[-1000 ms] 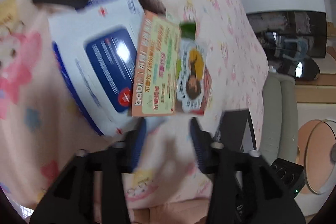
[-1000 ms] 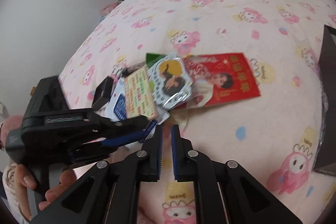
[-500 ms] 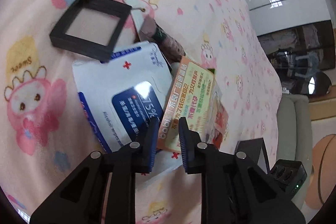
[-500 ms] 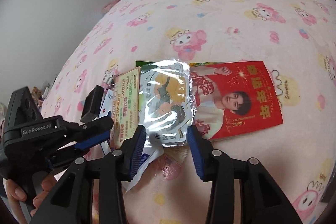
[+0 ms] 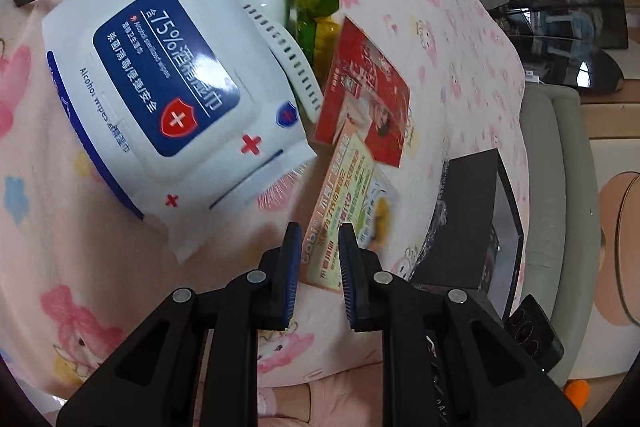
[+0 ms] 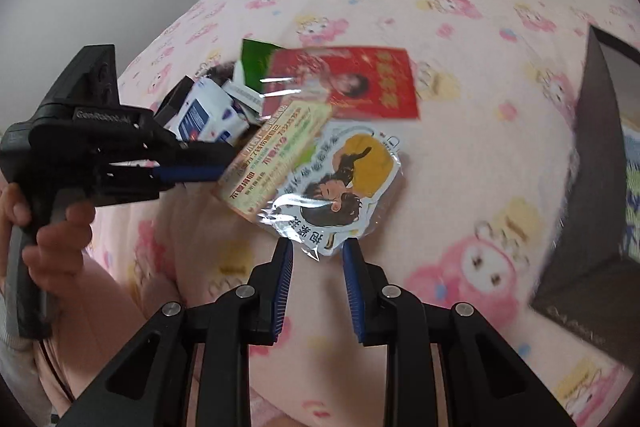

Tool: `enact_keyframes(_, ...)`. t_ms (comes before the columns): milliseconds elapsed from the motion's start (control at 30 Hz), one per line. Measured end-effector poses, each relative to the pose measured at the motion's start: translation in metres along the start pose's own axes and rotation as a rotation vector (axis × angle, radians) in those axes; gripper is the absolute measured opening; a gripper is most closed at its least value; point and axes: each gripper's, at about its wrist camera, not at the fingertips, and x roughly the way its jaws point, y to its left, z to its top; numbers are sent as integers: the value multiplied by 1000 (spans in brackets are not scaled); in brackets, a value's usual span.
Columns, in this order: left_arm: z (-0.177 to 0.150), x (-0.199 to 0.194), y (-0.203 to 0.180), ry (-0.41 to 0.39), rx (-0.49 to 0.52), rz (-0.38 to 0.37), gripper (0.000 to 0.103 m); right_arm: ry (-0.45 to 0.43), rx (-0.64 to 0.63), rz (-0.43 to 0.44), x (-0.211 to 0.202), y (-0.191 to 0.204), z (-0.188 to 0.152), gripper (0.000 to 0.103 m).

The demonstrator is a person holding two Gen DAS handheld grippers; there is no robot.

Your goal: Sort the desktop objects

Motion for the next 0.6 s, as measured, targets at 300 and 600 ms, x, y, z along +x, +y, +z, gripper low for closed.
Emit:
enact_keyframes(300, -16, 11, 0, 4, 10, 122, 17, -90, 261, 30, 17, -50, -7, 22)
enact_keyframes(600, -38, 37, -9, 116, 19, 103, 26, -113, 199, -7, 22, -36, -5, 20)
